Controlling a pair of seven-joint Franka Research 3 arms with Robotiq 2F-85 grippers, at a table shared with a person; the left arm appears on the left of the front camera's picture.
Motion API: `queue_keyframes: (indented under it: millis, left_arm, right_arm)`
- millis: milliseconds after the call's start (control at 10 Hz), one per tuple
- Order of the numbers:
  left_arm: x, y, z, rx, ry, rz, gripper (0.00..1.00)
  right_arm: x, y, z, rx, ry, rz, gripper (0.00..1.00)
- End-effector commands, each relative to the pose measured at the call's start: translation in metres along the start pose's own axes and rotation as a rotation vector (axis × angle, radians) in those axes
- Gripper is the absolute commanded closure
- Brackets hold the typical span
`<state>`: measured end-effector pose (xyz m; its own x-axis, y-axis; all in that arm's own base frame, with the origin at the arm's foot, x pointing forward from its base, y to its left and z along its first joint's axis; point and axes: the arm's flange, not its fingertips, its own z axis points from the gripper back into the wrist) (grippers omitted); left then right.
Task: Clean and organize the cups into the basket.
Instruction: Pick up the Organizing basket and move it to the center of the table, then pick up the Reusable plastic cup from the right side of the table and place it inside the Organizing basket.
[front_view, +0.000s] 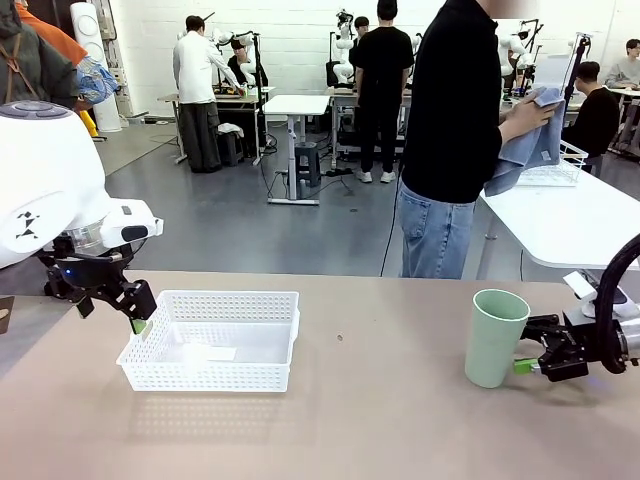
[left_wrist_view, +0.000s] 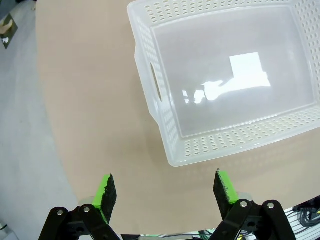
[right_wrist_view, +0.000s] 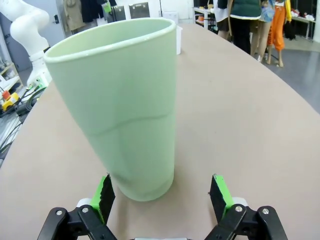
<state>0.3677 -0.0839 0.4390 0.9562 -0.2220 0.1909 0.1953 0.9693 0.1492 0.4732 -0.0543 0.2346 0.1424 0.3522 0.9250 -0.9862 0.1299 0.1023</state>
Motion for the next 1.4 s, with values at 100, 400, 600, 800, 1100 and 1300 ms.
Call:
queue_keyframes:
  millis: [100, 400, 600, 800, 1100, 1300]
  left_arm:
    - [-0.019, 0.007, -0.018, 0.042, 0.028, 0.036, 0.00]
    - [-0.009, 0.017, -0.030, 0.039, 0.068, 0.082, 0.00]
    - [-0.001, 0.021, -0.041, 0.017, 0.093, 0.113, 0.00]
    - [0.004, 0.019, -0.056, -0.002, 0.109, 0.157, 0.00]
    - [0.010, 0.013, -0.074, -0.057, 0.067, 0.197, 0.00]
    - [0.017, 0.011, -0.082, -0.072, 0.048, 0.186, 0.00]
  right_arm:
    - [0.005, 0.000, -0.021, 0.012, 0.009, -0.011, 0.00]
    - [0.009, 0.004, -0.032, 0.044, 0.006, -0.001, 0.00]
    - [0.013, 0.008, -0.039, 0.061, 0.000, 0.006, 0.00]
    - [0.017, 0.013, -0.047, 0.075, -0.002, 0.021, 0.00]
    - [0.018, 0.018, -0.058, 0.099, -0.010, 0.034, 0.00]
    - [0.015, 0.020, -0.067, 0.113, -0.002, 0.034, 0.00]
